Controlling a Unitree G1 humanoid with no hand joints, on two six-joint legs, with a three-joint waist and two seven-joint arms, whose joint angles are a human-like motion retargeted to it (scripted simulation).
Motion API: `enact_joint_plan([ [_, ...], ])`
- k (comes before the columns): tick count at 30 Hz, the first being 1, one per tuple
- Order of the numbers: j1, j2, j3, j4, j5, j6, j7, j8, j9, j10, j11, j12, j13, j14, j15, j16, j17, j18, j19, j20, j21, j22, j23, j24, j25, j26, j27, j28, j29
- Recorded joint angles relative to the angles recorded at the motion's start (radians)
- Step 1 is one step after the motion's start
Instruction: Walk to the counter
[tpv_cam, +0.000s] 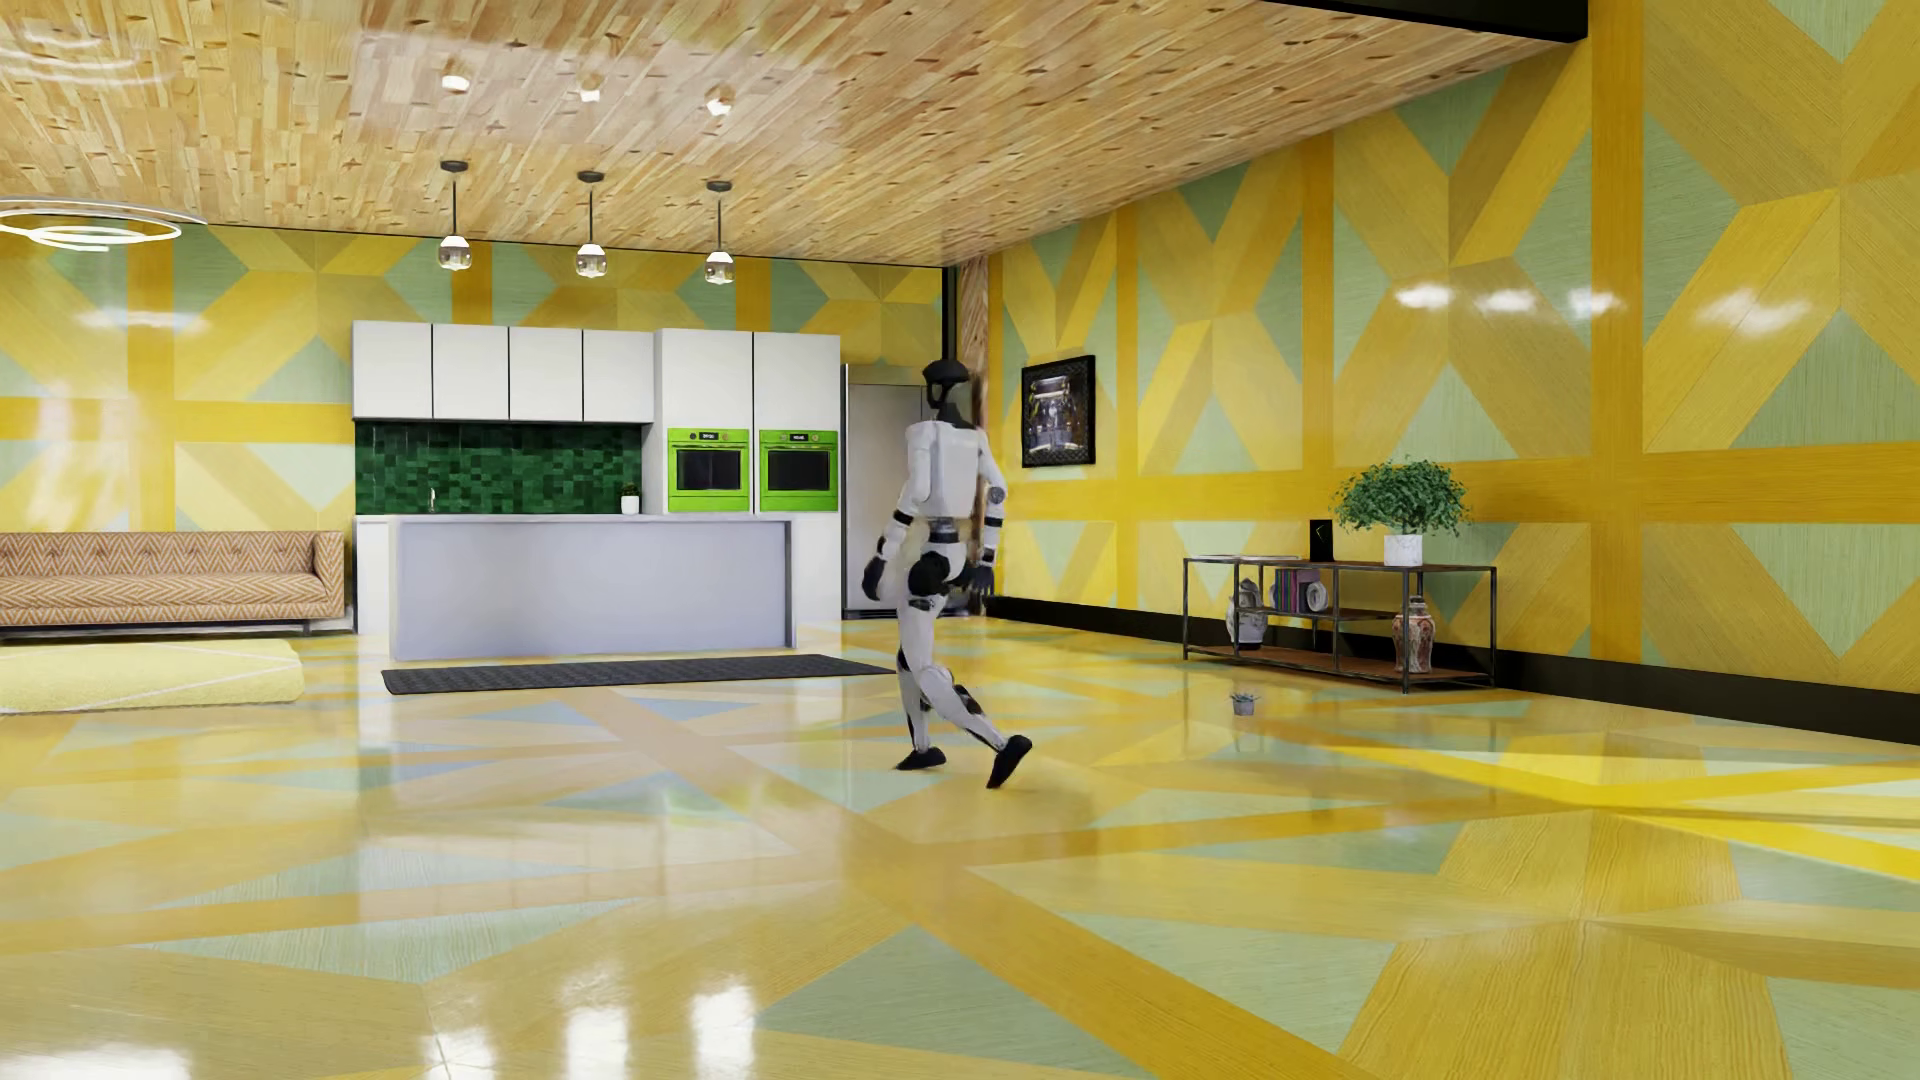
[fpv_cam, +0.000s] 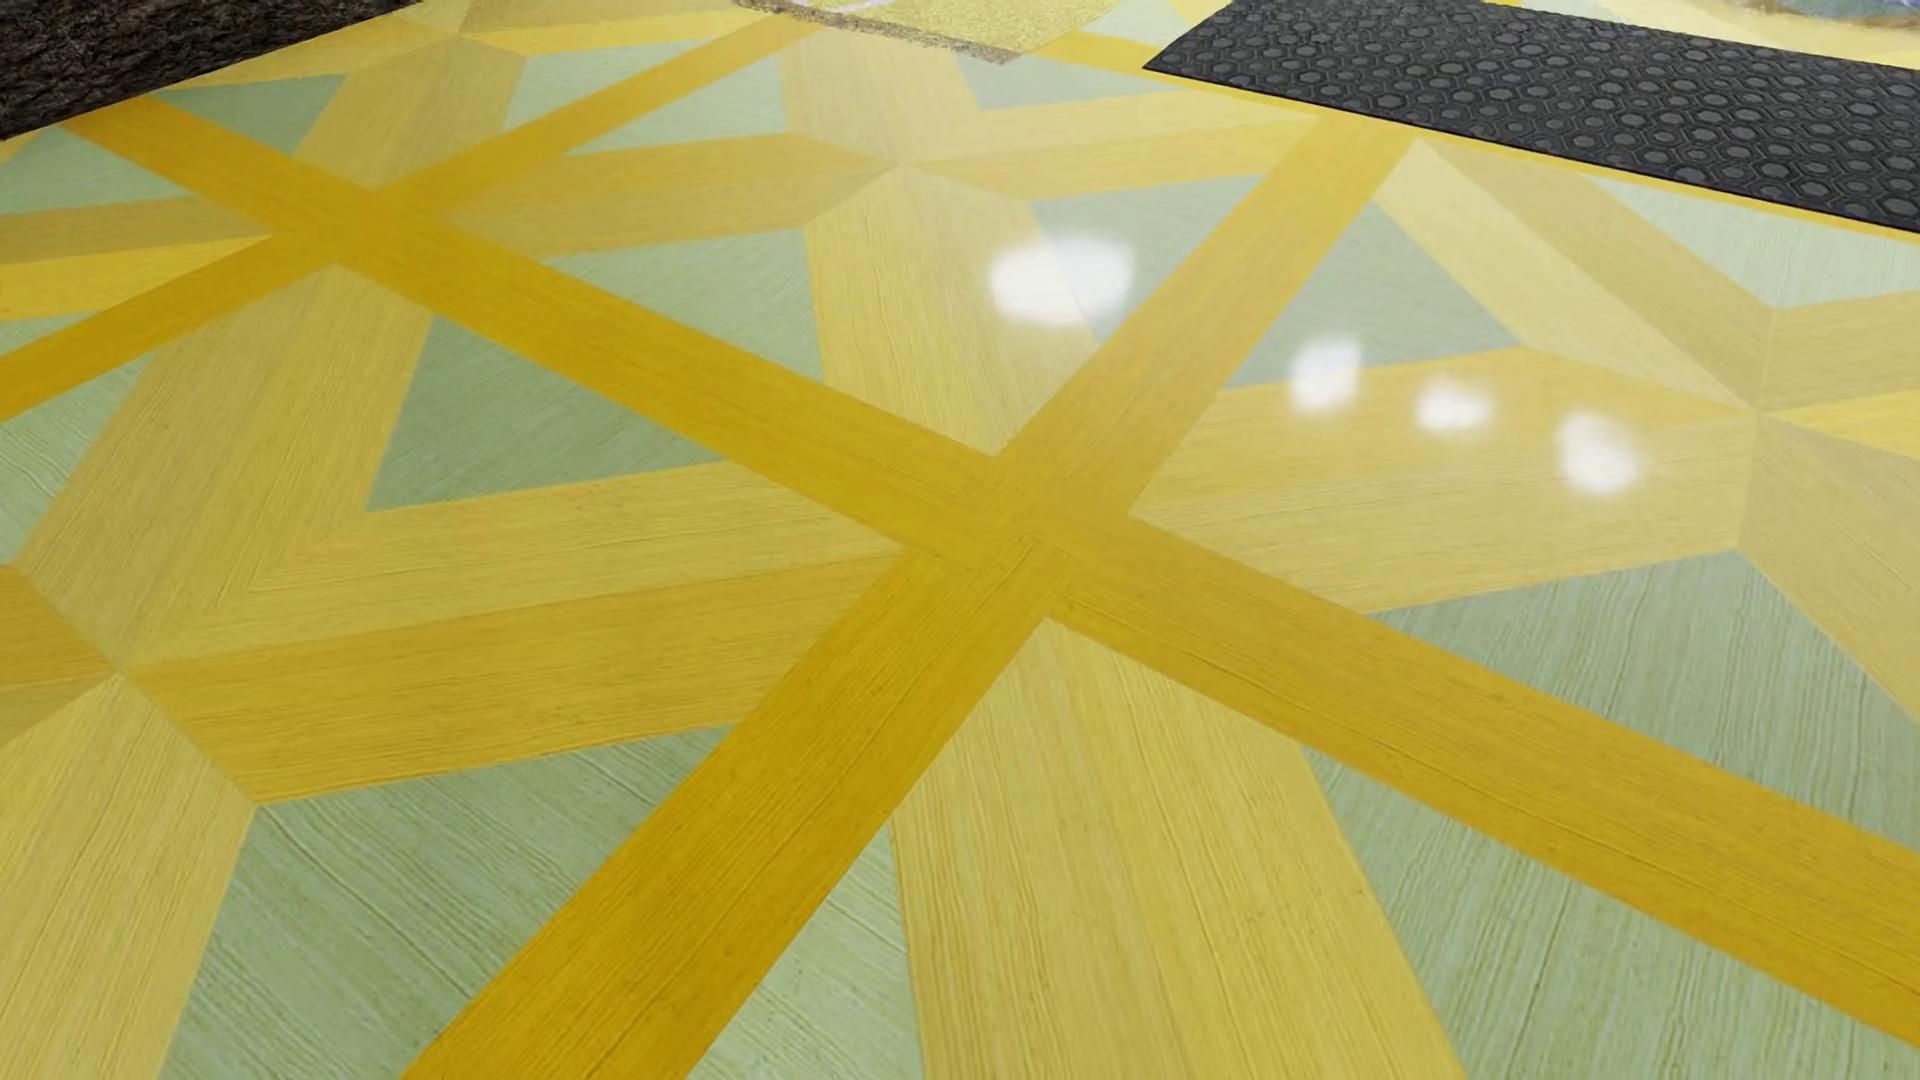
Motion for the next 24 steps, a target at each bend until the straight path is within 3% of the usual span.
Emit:
enact_joint_plan([
  [1,-0.096,0.038,0.029,0.024,0.033,0.013,0.000,0.000,-0.002,0.215,0.037,0.011,-0.001,0.077,0.010,-0.007,0.000,0.000,0.000,-0.013,0.007,0.038,0.011,0.000,0.000,0.000,0.000,0.000,0.000],
  [3,-0.296,0.207,0.093,0.044,0.061,0.031,0.000,0.000,0.031,0.470,0.009,0.017,-0.024,-0.073,-0.105,-0.016,-0.007,0.000,0.000,-0.060,0.003,0.095,-0.001,0.000,0.000,0.000,0.000,0.000,0.000],
  [4,-0.377,0.299,0.140,0.034,0.052,0.020,0.000,0.000,0.042,0.432,-0.027,0.021,-0.050,-0.139,-0.170,-0.020,-0.008,0.000,0.000,-0.096,-0.001,0.116,0.005,0.000,0.000,0.000,0.000,0.000,0.000],
  [6,-0.488,0.459,0.241,0.018,0.033,-0.010,0.000,0.000,0.047,0.147,-0.091,0.056,-0.101,-0.166,-0.308,-0.016,-0.022,0.000,0.000,-0.113,-0.024,0.127,-0.029,0.000,0.000,0.000,0.000,0.000,0.000],
  [8,-0.571,0.572,0.303,0.017,0.013,-0.043,0.000,0.000,0.026,-0.196,-0.145,0.095,-0.146,-0.101,-0.443,-0.004,-0.028,0.000,0.000,-0.091,-0.091,0.123,-0.079,0.000,0.000,0.000,0.000,0.000,0.000],
  [10,-0.643,0.651,0.360,0.041,-0.008,-0.077,0.000,0.000,-0.001,-0.285,-0.134,0.126,-0.178,-0.057,-0.516,0.003,-0.039,0.000,0.000,-0.066,-0.135,0.135,-0.121,0.000,0.000,0.000,0.000,0.000,0.000],
  [11,-0.661,0.681,0.392,0.046,-0.018,-0.100,0.000,0.000,-0.004,-0.219,-0.078,0.140,-0.180,-0.026,-0.507,0.009,-0.038,0.000,0.000,-0.066,-0.148,0.146,-0.134,0.000,0.000,0.000,0.000,0.000,0.000],
  [12,-0.673,0.683,0.415,0.028,-0.038,-0.128,0.000,0.000,-0.002,-0.119,0.036,0.147,-0.174,0.011,-0.418,0.009,-0.030,0.000,0.000,-0.052,-0.190,0.163,-0.156,0.000,0.000,0.000,0.000,0.000,0.000],
  [13,-0.661,0.638,0.419,0.012,-0.056,-0.157,0.000,0.000,0.001,-0.035,0.216,0.142,-0.170,0.004,-0.241,0.006,-0.013,0.000,0.000,-0.052,-0.189,0.193,-0.142,0.000,0.000,0.000,0.000,0.000,0.000],
  [14,-0.619,0.562,0.397,0.007,-0.067,-0.170,0.000,0.000,0.010,0.008,0.413,0.128,-0.167,-0.038,-0.068,0.002,0.004,0.000,0.000,-0.071,-0.150,0.224,-0.114,0.000,0.000,0.000,0.000,0.000,0.000],
  [15,-0.564,0.464,0.355,0.010,-0.078,-0.170,0.000,0.000,0.019,0.013,0.561,0.115,-0.169,-0.076,0.024,-0.010,0.012,0.000,0.000,-0.077,-0.117,0.239,-0.103,0.000,0.000,0.000,0.000,0.000,0.000],
  [16,-0.486,0.362,0.309,0.026,-0.082,-0.158,0.000,0.000,0.026,-0.015,0.625,0.107,-0.165,-0.099,0.051,-0.023,0.022,0.000,0.000,-0.083,-0.088,0.235,-0.091,0.000,0.000,0.000,0.000,0.000,0.000],
  [18,-0.305,0.152,0.207,0.061,-0.077,-0.121,0.000,0.000,0.029,-0.118,0.528,0.106,-0.135,-0.149,0.068,-0.032,0.047,0.000,0.000,-0.104,-0.081,0.171,-0.047,0.000,0.000,0.000,0.000,0.000,0.000],
  [20,-0.131,-0.015,0.090,0.083,-0.086,-0.085,0.000,0.000,0.023,-0.212,0.284,0.112,-0.082,-0.216,0.096,-0.022,0.041,0.000,0.000,-0.110,-0.052,0.074,-0.032,0.000,0.000,0.000,0.000,0.000,0.000],
  [21,-0.056,-0.081,0.028,0.087,-0.101,-0.080,0.000,0.000,0.020,-0.241,0.154,0.108,-0.055,-0.244,0.049,-0.008,0.030,0.000,0.000,-0.107,-0.051,0.025,-0.033,0.000,0.000,0.000,0.000,0.000,0.000],
  [24,0.104,-0.200,-0.149,0.094,-0.188,-0.068,0.000,0.000,0.011,-0.259,-0.086,0.052,0.025,-0.271,-0.319,0.040,0.002,0.000,0.000,-0.121,-0.051,-0.026,0.015,0.000,0.000,0.000,0.000,0.000,0.000],
])
